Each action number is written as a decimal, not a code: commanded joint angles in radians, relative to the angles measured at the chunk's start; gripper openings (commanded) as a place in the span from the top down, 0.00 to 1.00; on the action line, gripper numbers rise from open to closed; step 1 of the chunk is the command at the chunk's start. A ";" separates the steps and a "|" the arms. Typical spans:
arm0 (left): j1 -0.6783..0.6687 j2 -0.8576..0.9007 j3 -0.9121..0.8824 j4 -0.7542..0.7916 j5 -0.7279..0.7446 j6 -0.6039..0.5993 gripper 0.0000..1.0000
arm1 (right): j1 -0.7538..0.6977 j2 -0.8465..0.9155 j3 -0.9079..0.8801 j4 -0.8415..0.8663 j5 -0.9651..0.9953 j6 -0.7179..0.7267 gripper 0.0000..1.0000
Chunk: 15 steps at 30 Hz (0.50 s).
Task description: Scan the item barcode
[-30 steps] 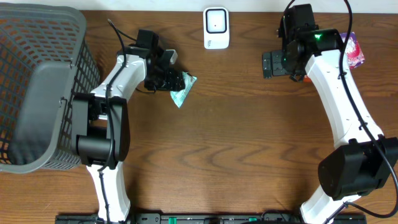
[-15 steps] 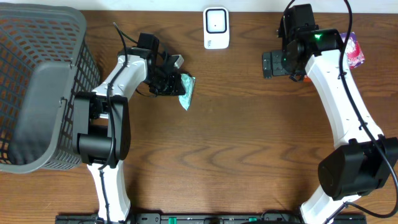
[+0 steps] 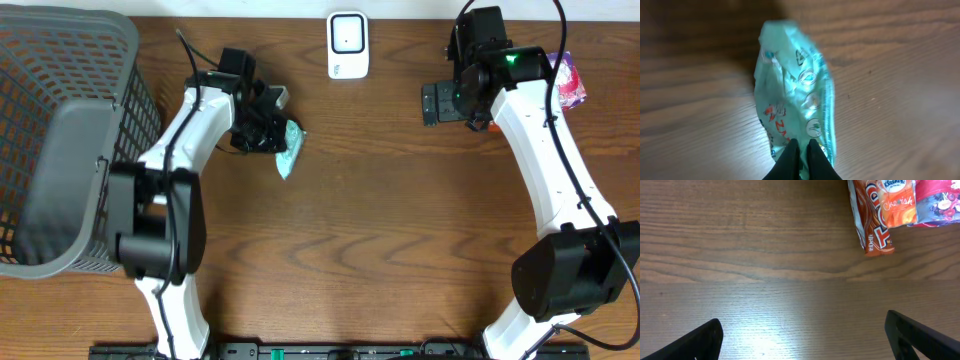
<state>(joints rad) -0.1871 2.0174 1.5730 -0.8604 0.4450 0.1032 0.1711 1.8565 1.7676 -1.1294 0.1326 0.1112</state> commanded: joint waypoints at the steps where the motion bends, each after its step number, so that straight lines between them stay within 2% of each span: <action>1: -0.093 -0.111 0.043 0.000 -0.287 -0.015 0.93 | 0.002 -0.003 -0.002 0.000 0.019 0.008 0.01; 4: -0.182 -0.109 0.035 0.005 -0.448 -0.050 0.93 | 0.002 -0.003 -0.002 0.000 0.019 0.008 0.01; 10: -0.360 -0.050 -0.028 0.040 -0.789 -0.240 0.93 | 0.002 -0.003 -0.002 0.000 0.019 0.008 0.01; 12: -0.406 -0.016 -0.032 0.038 -0.841 -0.305 0.93 | 0.002 -0.003 -0.002 -0.001 0.019 0.008 0.01; 15: -0.446 0.016 -0.032 0.034 -0.839 -0.359 0.92 | 0.002 -0.003 -0.002 0.000 0.019 0.008 0.01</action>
<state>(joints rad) -0.6090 2.0003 1.5543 -0.8200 -0.2642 -0.1322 0.1711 1.8565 1.7676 -1.1294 0.1326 0.1108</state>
